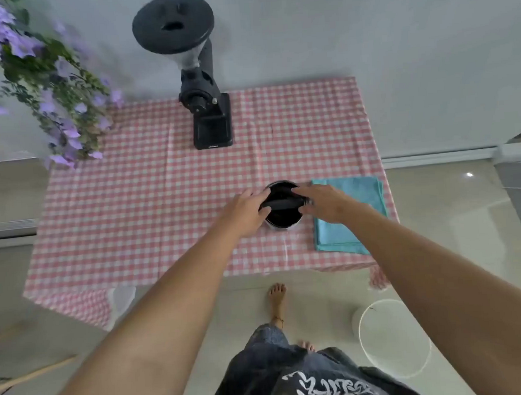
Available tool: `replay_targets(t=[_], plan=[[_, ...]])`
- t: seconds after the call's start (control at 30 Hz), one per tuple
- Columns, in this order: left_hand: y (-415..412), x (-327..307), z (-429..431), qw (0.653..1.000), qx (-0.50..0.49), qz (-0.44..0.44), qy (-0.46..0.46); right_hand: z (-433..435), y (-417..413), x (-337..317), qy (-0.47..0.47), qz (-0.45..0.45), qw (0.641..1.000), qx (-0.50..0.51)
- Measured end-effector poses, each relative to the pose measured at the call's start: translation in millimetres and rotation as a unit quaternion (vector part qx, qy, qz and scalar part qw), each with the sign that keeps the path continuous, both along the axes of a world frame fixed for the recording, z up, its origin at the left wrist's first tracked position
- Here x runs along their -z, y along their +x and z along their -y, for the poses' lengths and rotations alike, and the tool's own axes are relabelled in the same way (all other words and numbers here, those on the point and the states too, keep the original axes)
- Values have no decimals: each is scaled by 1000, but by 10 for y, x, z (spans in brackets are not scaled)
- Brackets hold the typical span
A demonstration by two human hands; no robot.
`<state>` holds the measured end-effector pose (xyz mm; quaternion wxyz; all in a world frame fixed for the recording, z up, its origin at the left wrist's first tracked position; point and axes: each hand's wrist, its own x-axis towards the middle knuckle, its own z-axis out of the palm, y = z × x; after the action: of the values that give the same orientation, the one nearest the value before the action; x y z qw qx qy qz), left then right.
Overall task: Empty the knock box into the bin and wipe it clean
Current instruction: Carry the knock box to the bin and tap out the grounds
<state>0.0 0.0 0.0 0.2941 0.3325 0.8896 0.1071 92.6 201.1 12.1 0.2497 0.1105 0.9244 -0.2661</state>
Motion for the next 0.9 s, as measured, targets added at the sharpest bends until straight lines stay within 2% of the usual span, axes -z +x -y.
replay_targets(t=[0.13, 0.27, 0.53, 0.7, 0.9], plan=[[-80, 113, 6, 1000, 22, 3, -8, 47, -58, 87, 29, 12, 999, 14], [-136, 176, 8, 999, 38, 2, 7, 21, -50, 175, 54, -15, 998, 25], [-101, 180, 39, 995, 81, -13, 58, -18, 235, 185, 26, -73, 994, 76], [227, 182, -6, 990, 109, -3, 91, -34, 668, 90, 20, -76, 993, 93], [912, 179, -297, 984, 147, 25, 96, -149, 1612, 21, 30, -79, 985, 153]])
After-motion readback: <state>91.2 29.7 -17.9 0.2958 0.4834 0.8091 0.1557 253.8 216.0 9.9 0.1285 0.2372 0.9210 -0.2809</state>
